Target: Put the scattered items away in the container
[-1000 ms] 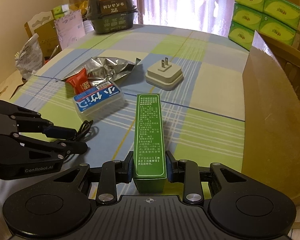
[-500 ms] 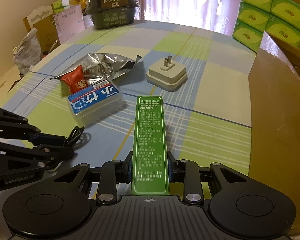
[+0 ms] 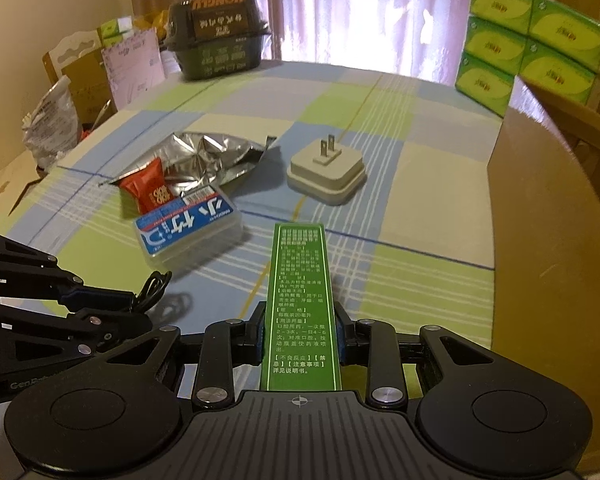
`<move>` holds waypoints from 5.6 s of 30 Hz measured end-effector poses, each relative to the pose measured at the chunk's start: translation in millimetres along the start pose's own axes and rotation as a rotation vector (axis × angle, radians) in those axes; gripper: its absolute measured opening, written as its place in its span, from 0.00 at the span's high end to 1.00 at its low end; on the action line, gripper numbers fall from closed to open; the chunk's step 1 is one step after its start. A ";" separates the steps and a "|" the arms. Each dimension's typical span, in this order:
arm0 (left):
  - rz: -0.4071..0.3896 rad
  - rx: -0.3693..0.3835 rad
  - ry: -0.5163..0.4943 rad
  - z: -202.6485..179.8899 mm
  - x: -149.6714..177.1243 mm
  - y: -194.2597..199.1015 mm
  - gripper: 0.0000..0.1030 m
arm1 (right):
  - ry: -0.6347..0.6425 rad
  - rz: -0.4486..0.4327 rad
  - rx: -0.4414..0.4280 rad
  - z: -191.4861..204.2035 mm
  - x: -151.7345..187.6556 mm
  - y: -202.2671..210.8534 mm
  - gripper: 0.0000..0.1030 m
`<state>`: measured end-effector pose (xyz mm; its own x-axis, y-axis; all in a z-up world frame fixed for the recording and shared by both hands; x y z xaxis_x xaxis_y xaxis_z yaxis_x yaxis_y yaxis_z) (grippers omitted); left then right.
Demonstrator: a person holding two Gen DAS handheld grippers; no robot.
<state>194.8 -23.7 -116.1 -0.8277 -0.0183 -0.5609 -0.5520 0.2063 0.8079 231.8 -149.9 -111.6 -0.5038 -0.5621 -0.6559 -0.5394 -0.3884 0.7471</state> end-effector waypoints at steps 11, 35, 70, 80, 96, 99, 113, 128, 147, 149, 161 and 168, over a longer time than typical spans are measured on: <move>-0.002 0.002 0.002 -1.3 -0.2 0.7 0.89 | 0.031 0.049 -0.008 7.4 10.0 -8.0 0.67; -0.006 -0.010 0.011 3.5 -1.3 0.9 0.89 | 0.059 0.038 0.005 12.7 10.3 -26.3 0.00; -0.071 0.027 -0.042 -20.4 -19.0 24.6 0.89 | 0.041 -0.053 0.101 -0.2 -7.3 41.0 0.69; -0.145 0.099 -0.110 -84.5 -54.9 59.9 0.89 | -0.007 -0.148 0.220 -50.0 -30.8 120.1 0.69; -0.164 0.295 -0.177 -245.0 -109.3 71.7 0.89 | -0.149 -0.147 0.371 -167.1 18.3 200.4 0.68; -0.151 0.311 -0.175 -261.9 -112.8 60.3 0.89 | -0.171 -0.142 0.376 -179.8 28.7 203.7 0.68; -0.130 0.297 -0.140 -273.1 -115.9 23.1 0.82 | -0.212 -0.132 0.354 -199.5 45.5 187.7 0.68; -0.174 0.241 -0.129 -238.5 -116.4 36.3 0.69 | -0.207 -0.129 0.334 -196.5 42.5 179.8 0.68; -0.179 0.207 -0.103 -211.6 -109.0 41.0 0.68 | -0.161 -0.153 0.338 -193.9 29.7 170.5 0.68; -0.180 0.206 -0.100 -208.8 -107.7 41.9 0.68 | -0.168 -0.155 0.337 -192.9 31.2 172.2 0.68; -0.179 0.176 -0.074 -182.6 -96.5 50.4 0.67 | -0.180 -0.199 0.332 -178.9 28.3 184.4 0.13; -0.185 0.113 -0.042 -138.3 -80.7 62.4 0.58 | -0.168 -0.228 0.285 -153.9 14.4 187.6 0.13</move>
<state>213.2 -144.6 4.5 -0.7068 -0.0257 -0.7070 -0.6777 0.3115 0.6661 227.2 -343.1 35.7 -0.4400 -0.3479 -0.8279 -0.8041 -0.2577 0.5357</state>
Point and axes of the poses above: each gripper's, at about its wrist camera, not at the fingertips, and y roughly against the way its jaws point, z to its left, x to its underside, the point moved 6 cm from there along -y, roughly the way its jaws point, and after that the axes turned 13 degrees about y, right-handed, at the moved point
